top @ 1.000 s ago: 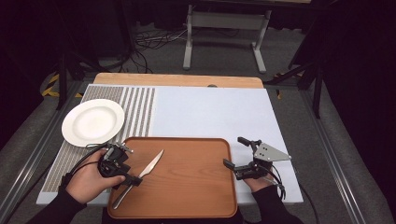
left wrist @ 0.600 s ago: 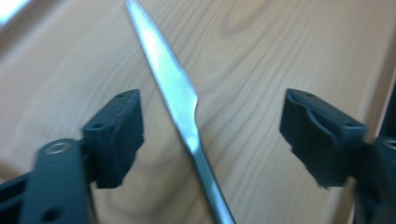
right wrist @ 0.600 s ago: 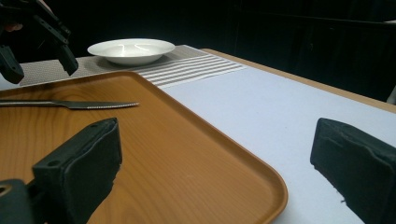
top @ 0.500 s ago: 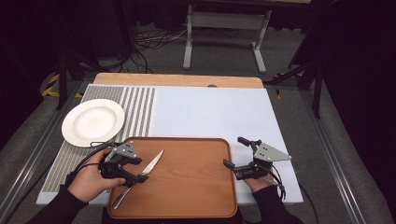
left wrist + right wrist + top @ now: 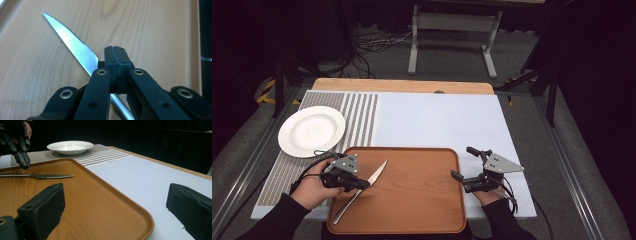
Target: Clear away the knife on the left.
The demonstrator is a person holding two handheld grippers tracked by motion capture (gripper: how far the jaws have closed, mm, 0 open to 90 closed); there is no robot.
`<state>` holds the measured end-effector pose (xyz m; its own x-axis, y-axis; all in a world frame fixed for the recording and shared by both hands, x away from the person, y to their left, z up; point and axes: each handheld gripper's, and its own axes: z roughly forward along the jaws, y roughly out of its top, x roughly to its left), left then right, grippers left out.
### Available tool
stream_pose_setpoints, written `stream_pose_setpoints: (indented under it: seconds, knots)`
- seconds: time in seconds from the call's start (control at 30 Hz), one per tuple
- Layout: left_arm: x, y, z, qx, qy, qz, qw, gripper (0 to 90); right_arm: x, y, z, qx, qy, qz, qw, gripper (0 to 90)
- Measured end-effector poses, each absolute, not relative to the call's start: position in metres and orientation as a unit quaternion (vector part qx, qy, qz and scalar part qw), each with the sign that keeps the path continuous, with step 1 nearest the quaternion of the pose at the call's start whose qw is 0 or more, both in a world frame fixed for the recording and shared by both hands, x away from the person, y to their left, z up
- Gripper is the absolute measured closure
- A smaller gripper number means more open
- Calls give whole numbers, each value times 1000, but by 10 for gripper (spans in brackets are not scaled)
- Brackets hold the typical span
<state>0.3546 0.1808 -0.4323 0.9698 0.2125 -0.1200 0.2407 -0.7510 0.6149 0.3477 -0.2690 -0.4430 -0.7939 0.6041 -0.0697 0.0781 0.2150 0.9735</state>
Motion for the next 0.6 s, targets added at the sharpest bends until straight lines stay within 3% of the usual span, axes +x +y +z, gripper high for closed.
stream_pose_setpoints:
  seconds: [0.6]
  knots:
    - [353, 169, -444, 960, 64, -24, 273, 900, 348, -269, -443, 230, 746, 583, 225, 29]
